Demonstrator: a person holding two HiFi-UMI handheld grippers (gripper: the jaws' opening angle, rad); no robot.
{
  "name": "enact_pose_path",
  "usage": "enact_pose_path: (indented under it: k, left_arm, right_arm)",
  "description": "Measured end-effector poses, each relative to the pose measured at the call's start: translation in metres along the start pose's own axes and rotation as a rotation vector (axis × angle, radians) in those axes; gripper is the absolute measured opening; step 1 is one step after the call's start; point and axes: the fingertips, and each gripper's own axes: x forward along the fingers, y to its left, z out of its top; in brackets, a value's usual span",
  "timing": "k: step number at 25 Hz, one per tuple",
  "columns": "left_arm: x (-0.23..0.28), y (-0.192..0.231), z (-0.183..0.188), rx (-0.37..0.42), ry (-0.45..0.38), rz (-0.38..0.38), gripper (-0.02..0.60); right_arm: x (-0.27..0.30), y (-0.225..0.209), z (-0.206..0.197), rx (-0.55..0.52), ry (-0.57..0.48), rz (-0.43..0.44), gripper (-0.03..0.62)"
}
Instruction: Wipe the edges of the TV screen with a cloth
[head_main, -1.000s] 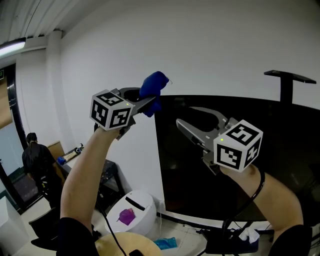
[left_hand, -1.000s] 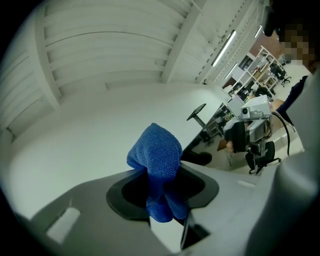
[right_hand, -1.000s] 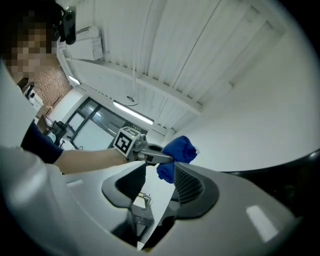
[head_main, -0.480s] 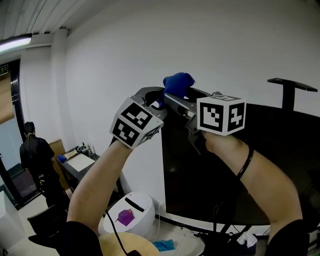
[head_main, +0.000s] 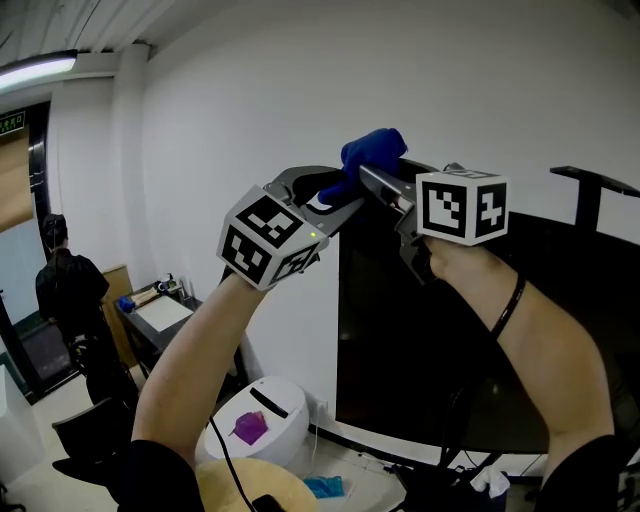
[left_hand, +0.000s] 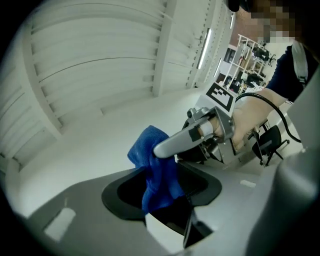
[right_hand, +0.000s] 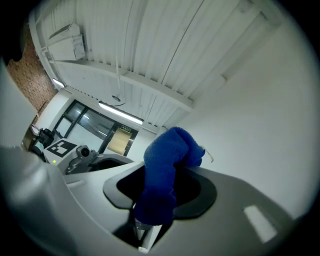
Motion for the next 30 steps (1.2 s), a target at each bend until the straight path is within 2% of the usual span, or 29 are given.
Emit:
enact_pose_path:
  k: [3, 9, 15, 20, 24, 30]
  left_arm:
    - [-0.012, 0.007, -0.015, -0.049, 0.013, 0.008, 0.184]
    - [-0.035, 0.005, -0.043, -0.115, 0.013, -0.005, 0.184]
    - [-0.044, -0.010, -0.066, -0.175, 0.020, -0.038, 0.184]
    - [-0.044, -0.023, -0.086, -0.208, 0.036, -0.057, 0.184]
    - [-0.044, -0.033, -0.100, -0.225, 0.047, -0.072, 0.184]
    - [-0.033, -0.043, -0.106, -0.238, 0.043, -0.087, 0.184]
  right_arm:
    - [0.005, -0.019, 0.012, -0.080, 0.030, -0.058, 0.158]
    - [0.031, -0.031, 0.040, -0.380, 0.189, -0.097, 0.158]
    - [0.069, -0.032, 0.020, -0.570, 0.382, -0.080, 0.158]
    - [0.091, -0.030, -0.029, -0.647, 0.527, -0.039, 0.160]
    - [0.098, -0.030, -0.057, -0.661, 0.607, -0.016, 0.158]
    - [0.088, -0.039, -0.065, -0.648, 0.625, -0.021, 0.155]
